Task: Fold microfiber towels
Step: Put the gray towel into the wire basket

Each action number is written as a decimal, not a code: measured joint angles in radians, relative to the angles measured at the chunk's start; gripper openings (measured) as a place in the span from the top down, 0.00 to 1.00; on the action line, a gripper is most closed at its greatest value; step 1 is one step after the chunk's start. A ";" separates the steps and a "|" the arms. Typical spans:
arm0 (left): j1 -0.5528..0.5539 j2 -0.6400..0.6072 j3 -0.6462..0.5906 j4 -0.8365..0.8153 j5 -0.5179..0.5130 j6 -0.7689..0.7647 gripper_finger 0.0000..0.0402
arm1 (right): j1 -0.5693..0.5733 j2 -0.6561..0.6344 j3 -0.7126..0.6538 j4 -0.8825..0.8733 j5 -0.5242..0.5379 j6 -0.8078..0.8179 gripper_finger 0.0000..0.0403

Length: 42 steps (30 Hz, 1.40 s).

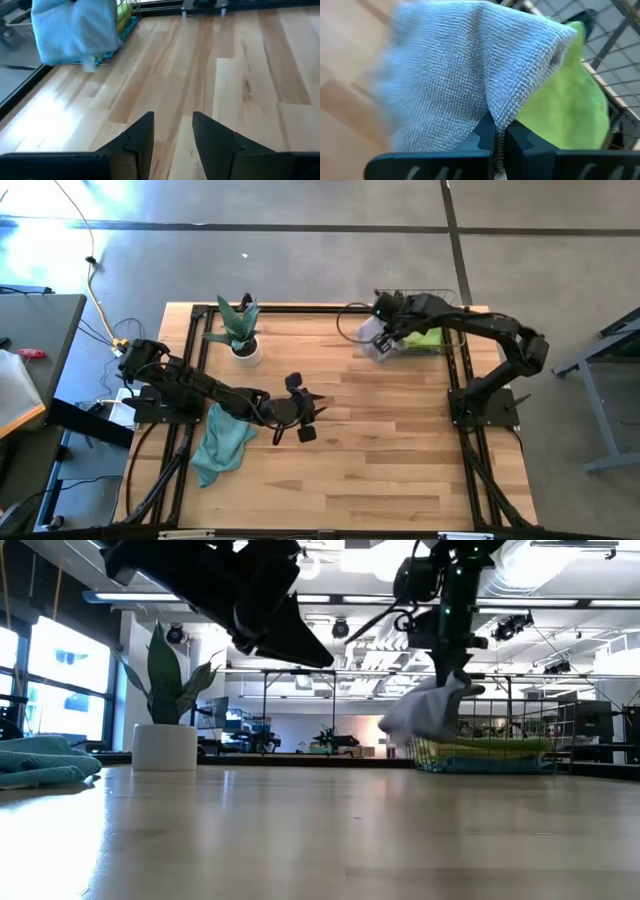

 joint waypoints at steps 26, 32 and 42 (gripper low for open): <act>0.000 0.000 0.000 -0.017 -0.013 -0.003 0.69 | -0.284 -0.001 -0.083 0.161 0.104 0.061 1.00; 0.000 0.001 0.000 -0.020 -0.013 0.000 0.69 | -0.297 -0.001 -0.100 0.124 0.068 0.108 1.00; 0.000 0.001 0.000 -0.020 -0.013 -0.001 0.69 | -0.296 -0.001 -0.100 0.060 0.074 0.147 1.00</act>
